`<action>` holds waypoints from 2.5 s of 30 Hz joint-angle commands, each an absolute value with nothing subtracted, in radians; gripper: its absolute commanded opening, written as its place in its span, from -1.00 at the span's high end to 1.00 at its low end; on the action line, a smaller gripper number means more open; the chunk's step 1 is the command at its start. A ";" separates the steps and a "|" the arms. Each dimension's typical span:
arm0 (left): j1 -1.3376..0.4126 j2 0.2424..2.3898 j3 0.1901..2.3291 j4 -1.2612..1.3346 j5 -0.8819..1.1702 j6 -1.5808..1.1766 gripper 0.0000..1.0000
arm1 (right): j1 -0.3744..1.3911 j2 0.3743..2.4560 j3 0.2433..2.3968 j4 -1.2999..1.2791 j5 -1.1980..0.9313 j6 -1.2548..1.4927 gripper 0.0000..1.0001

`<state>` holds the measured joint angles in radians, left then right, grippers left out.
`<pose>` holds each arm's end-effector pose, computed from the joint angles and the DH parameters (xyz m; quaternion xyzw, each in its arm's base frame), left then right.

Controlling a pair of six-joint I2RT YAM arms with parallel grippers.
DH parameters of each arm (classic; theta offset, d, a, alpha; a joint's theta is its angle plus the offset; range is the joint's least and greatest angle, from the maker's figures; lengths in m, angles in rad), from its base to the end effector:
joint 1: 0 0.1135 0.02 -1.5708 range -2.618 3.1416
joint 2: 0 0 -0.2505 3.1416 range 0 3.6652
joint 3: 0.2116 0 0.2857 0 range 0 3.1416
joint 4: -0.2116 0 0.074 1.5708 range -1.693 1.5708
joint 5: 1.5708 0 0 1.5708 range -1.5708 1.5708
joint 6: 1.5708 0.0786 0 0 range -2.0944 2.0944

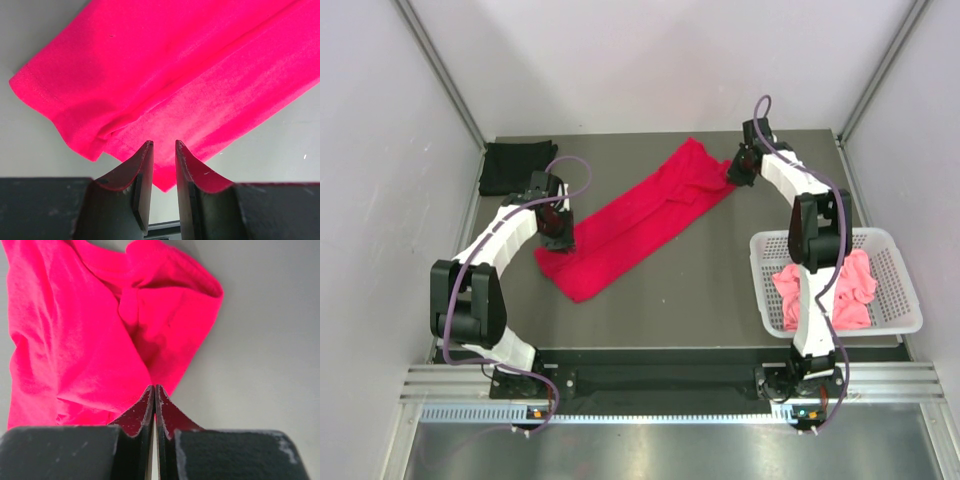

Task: Fold and stack the t-shirts
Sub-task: Fold the tshirt

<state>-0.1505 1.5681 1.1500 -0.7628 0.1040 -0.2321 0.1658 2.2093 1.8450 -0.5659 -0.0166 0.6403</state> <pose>0.3515 -0.0616 0.1647 -0.0299 0.9793 -0.0868 0.1802 0.5352 0.0909 0.1489 0.2205 0.9231 0.1307 0.2865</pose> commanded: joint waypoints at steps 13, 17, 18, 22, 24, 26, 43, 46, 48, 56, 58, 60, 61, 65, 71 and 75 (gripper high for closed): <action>-0.152 1.531 1.146 -0.736 0.120 -0.215 0.41 | 0.158 2.134 1.818 -0.600 0.046 0.611 0.98; -0.152 1.529 1.143 -0.736 0.121 -0.215 0.41 | 0.158 2.134 1.801 -0.585 0.052 0.611 0.96; -0.152 1.531 1.143 -0.735 0.120 -0.215 0.41 | 0.158 2.137 1.801 -0.575 0.051 0.606 0.95; -0.152 1.532 1.146 -0.736 0.126 -0.216 0.41 | 0.158 2.178 1.827 -0.549 0.046 0.551 0.70; -0.152 1.529 1.144 -0.739 0.124 -0.216 0.41 | 0.161 2.190 1.888 -0.590 0.043 0.525 0.60; -0.152 1.526 1.143 -0.741 0.121 -0.215 0.41 | 0.169 2.186 1.914 -0.601 0.049 0.473 0.50; -0.152 1.516 1.134 -0.729 0.138 -0.219 0.41 | 0.436 2.239 1.973 -0.618 -0.054 0.181 0.14; -0.152 1.513 1.134 -0.729 0.138 -0.219 0.41 | 0.442 2.263 1.991 -0.633 -0.031 0.170 0.11; -0.152 1.512 1.137 -0.730 0.137 -0.219 0.41 | 0.442 2.264 1.993 -0.640 -0.008 0.167 0.09; -0.152 1.519 1.137 -0.730 0.144 -0.221 0.41 | 0.443 2.276 1.980 -0.664 0.048 0.137 -0.01; -0.152 1.520 1.138 -0.732 0.147 -0.221 0.41 | 0.440 2.278 1.970 -0.655 0.045 0.135 -0.01; -0.152 1.519 1.135 -0.730 0.149 -0.221 0.41 | 0.440 2.279 1.968 -0.650 0.038 0.132 0.00; -0.152 1.517 1.135 -0.732 0.149 -0.221 0.41 | 0.440 2.289 1.970 -0.649 0.040 0.133 0.02; -0.152 1.516 1.135 -0.732 0.144 -0.219 0.41 | 0.439 2.299 1.964 -0.652 0.044 0.135 0.08; -0.152 1.517 1.137 -0.732 0.143 -0.219 0.41 | 0.428 2.307 1.960 -0.629 0.038 0.141 0.28; -0.152 1.520 1.138 -0.733 0.149 -0.219 0.41 | 0.423 2.330 1.997 -0.635 0.032 0.143 0.37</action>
